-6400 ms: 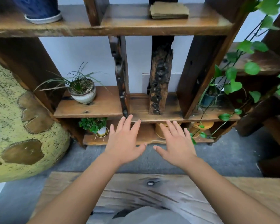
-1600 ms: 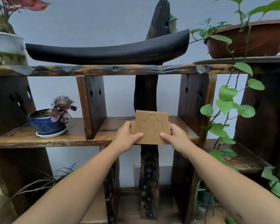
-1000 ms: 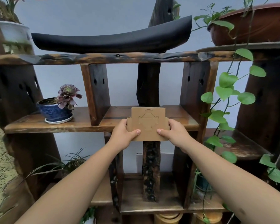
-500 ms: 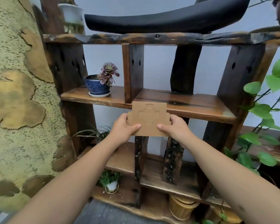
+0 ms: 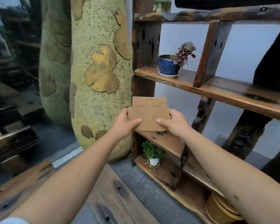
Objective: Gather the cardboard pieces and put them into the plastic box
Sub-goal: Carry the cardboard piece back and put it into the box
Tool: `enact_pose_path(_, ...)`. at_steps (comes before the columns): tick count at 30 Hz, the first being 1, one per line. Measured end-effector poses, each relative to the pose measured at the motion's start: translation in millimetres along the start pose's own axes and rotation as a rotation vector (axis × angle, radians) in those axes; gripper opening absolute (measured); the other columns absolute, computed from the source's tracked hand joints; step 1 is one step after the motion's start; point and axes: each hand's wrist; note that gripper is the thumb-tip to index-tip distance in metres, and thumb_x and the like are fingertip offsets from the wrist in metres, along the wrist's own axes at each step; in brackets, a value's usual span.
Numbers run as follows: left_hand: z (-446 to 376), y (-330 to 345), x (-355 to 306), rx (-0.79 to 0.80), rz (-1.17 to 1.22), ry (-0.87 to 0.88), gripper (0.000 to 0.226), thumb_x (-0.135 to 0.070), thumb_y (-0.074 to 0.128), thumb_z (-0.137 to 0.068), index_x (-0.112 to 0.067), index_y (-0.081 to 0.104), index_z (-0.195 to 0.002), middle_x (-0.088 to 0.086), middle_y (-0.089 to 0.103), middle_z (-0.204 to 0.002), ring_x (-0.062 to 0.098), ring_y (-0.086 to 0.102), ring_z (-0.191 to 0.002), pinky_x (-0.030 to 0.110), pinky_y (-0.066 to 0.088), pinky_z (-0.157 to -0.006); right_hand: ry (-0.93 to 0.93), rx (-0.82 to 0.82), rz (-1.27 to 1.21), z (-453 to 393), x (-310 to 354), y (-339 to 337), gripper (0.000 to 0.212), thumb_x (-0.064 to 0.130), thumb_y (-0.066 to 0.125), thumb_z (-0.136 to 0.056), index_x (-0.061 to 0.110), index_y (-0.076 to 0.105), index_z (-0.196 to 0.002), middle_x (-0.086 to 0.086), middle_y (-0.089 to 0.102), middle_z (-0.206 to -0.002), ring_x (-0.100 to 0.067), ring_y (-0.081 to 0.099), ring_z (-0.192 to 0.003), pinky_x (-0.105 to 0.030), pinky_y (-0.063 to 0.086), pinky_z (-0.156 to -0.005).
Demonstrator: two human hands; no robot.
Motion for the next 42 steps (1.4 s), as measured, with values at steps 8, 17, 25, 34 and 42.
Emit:
enact_pose_path(8,38.6,-125.2,63.8,-0.164,-0.065,-0.085,0.04,-0.034,0.074,-0.08,-0.017,0.051,-0.108,-0.002,0.06,-0.102,0.014,0.058,-0.087,0.026,0.049,-0.067,-0.103,0.148,-0.02,5.3,76.7,119.3,0.048,0.036,0.077,-0.077,0.022,0.062,-0.121,0.005,0.067,-0.113,-0.015,0.062,-0.1,-0.028,0.047,-0.077)
enact_pose_path(17,110.2,-276.0,152.9,-0.396,-0.157,-0.221,0.042,-0.041,0.076,-0.076,-0.025,0.049,-0.103,-0.013,0.054,-0.093,0.001,0.051,-0.081,0.02,0.039,-0.062,-0.232,0.364,0.007,38.5,176.6,275.3,0.04,0.032,0.075,-0.081,0.022,0.061,-0.117,0.004,0.067,-0.109,-0.015,0.062,-0.095,-0.036,0.052,-0.081)
enact_pose_path(25,203.3,-375.4,203.4,-0.59,-0.206,-0.394,0.045,-0.042,0.075,-0.077,-0.024,0.05,-0.11,-0.007,0.057,-0.105,0.014,0.055,-0.094,0.029,0.047,-0.078,-0.383,0.614,-0.032,82.2,243.7,399.3,0.044,0.03,0.077,-0.079,0.017,0.062,-0.119,0.0,0.068,-0.113,-0.018,0.063,-0.1,-0.039,0.052,-0.089)
enact_pose_path(34,343.3,-439.9,239.0,-0.929,-0.259,-0.666,0.043,-0.043,0.075,-0.076,-0.027,0.047,-0.105,-0.008,0.058,-0.102,0.013,0.056,-0.09,0.023,0.044,-0.063,-0.617,0.972,0.016,166.7,309.2,534.0,0.047,0.036,0.075,-0.082,0.02,0.058,-0.122,-0.002,0.064,-0.122,-0.02,0.06,-0.104,-0.034,0.049,-0.085)
enact_pose_path(42,477.5,-414.5,232.8,-1.295,-0.238,-0.935,0.048,-0.038,0.077,-0.075,-0.018,0.052,-0.112,0.001,0.061,-0.112,0.019,0.057,-0.1,0.032,0.048,-0.079,-0.838,1.376,0.02,280.2,327.6,601.6,0.041,0.036,0.076,-0.079,0.021,0.061,-0.114,0.0,0.067,-0.113,-0.016,0.062,-0.095,-0.037,0.051,-0.083)
Point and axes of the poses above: each hand's wrist, its own z-axis away from the middle knuckle, its own y-axis out of the palm, x = y × z
